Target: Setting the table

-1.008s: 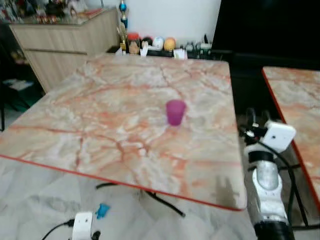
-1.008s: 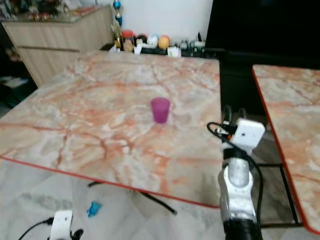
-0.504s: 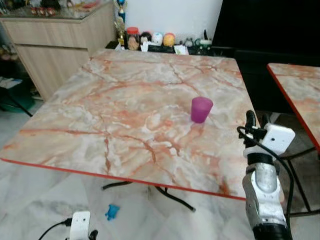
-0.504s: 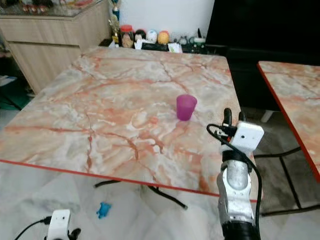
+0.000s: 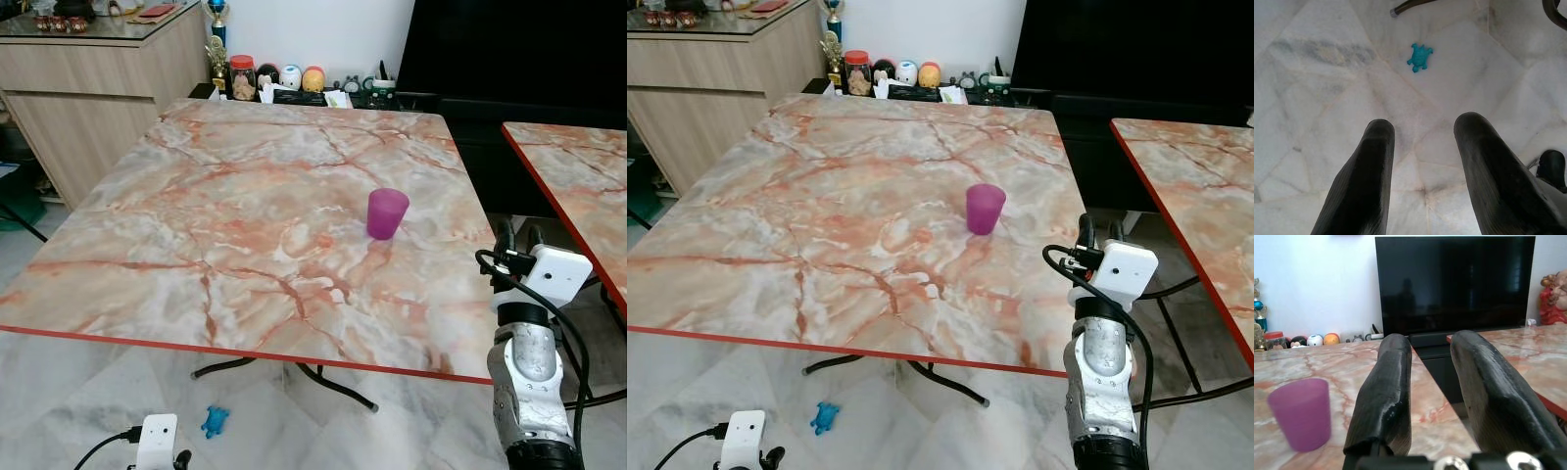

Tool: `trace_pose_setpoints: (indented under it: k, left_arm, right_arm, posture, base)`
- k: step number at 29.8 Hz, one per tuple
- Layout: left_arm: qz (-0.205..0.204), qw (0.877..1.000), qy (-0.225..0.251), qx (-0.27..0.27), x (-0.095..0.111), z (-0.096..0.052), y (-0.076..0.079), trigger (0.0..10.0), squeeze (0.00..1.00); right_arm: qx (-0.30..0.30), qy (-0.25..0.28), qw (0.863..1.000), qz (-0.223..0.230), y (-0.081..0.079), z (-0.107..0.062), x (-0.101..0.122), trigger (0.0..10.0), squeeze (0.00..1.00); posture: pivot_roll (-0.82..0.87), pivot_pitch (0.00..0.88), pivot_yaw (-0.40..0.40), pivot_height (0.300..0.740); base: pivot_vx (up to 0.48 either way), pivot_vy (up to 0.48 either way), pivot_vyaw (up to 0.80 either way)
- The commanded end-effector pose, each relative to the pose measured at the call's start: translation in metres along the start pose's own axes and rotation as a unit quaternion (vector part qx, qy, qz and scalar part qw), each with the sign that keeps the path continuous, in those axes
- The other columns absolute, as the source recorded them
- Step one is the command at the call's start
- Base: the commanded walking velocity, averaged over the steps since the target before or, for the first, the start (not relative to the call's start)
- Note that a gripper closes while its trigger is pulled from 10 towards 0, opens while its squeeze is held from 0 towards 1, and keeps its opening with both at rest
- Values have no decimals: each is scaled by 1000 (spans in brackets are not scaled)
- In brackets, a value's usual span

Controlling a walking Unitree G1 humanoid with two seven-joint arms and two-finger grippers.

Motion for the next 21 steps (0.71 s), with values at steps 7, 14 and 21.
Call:
trace_pose_setpoints:
  k: [7, 14, 21]
  left_arm:
    - [12, 1000, 9, 0, 7, 1, 3, 10000, 0]
    - [11, 1000, 17, 2, 12, 2, 4, 10000, 0]
    - [8, 1000, 20, 3, 14, 2, 6, 10000, 0]
  right_arm:
    - [-2, 5, 1000, -2, 2, 3, 4, 10000, 0]
    - [-1, 4, 1000, -2, 2, 3, 4, 10000, 0]
    - [-2, 1, 1000, -2, 2, 2, 2, 10000, 0]
  posture:
    - [19, 0, -17, 740]
    - [20, 0, -19, 740]
    - [21, 0, -22, 740]
  base:
    - [0, -463, 0]
    - [0, -441, 0]
    - [0, -85, 0]
Point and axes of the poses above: a point about 5 cm out from each wrist's last joint towards the gripper, its own z axis pointing out of the wrist towards the gripper, its own x axis along the axis of the wrist's last joint, y = z × x, the point moved 4 cm from there along z, pointing out of the wrist towards the gripper, and after that the axes turned 14 degrees about z, right-handed, at the moved point
